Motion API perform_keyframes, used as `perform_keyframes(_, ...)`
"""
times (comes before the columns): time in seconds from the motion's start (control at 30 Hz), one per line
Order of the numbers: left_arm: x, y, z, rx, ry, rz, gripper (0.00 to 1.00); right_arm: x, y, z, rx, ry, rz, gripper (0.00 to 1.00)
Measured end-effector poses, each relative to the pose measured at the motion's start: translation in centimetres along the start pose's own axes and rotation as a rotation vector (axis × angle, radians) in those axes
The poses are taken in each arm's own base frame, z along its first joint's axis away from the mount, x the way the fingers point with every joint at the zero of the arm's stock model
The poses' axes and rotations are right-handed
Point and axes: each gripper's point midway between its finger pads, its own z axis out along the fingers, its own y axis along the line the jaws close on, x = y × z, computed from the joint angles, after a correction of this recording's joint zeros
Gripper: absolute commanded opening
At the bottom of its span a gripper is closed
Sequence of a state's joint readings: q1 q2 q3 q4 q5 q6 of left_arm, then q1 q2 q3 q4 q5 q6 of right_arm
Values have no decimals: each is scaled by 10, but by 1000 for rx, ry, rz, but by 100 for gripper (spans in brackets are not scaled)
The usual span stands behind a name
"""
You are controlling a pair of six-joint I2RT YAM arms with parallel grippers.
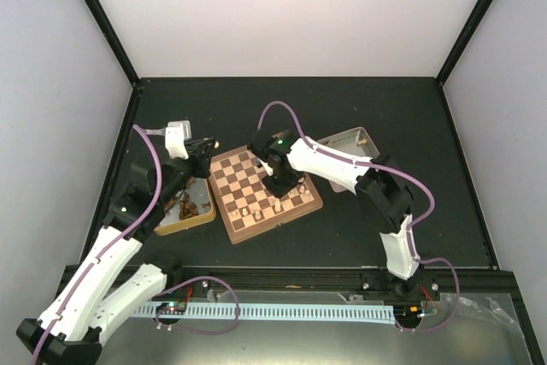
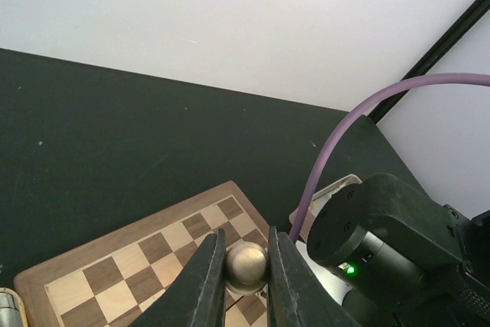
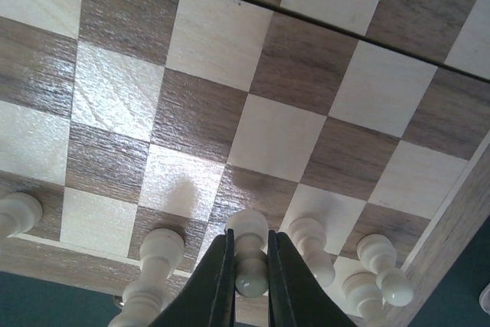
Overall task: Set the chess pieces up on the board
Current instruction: Place the chess piece on the chessboard, then adjust the chess piece on the chessboard.
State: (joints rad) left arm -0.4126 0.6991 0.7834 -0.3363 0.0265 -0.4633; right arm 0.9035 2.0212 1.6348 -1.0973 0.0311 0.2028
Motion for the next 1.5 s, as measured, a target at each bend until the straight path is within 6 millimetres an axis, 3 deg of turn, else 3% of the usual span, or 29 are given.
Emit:
perform_keyframes(0.37, 0, 1, 0, -5, -1, 1, 2, 0, 2, 12, -3, 38, -22, 14)
perform_keyframes(0.87, 0, 1, 0, -5, 0, 8, 1, 1, 4, 14, 0, 44, -24, 28)
perform_keyframes(0.97, 0, 1, 0, -5, 0, 8, 2, -1, 5, 8, -4, 22, -13, 29)
perform_keyframes(1.3, 0, 1, 0, -6, -1, 7, 2, -11, 14, -38, -85, -125, 19, 30)
perform_keyframes(1.5, 0, 1, 0, -5, -1, 7, 2, 4, 33, -29, -149, -94, -17, 27)
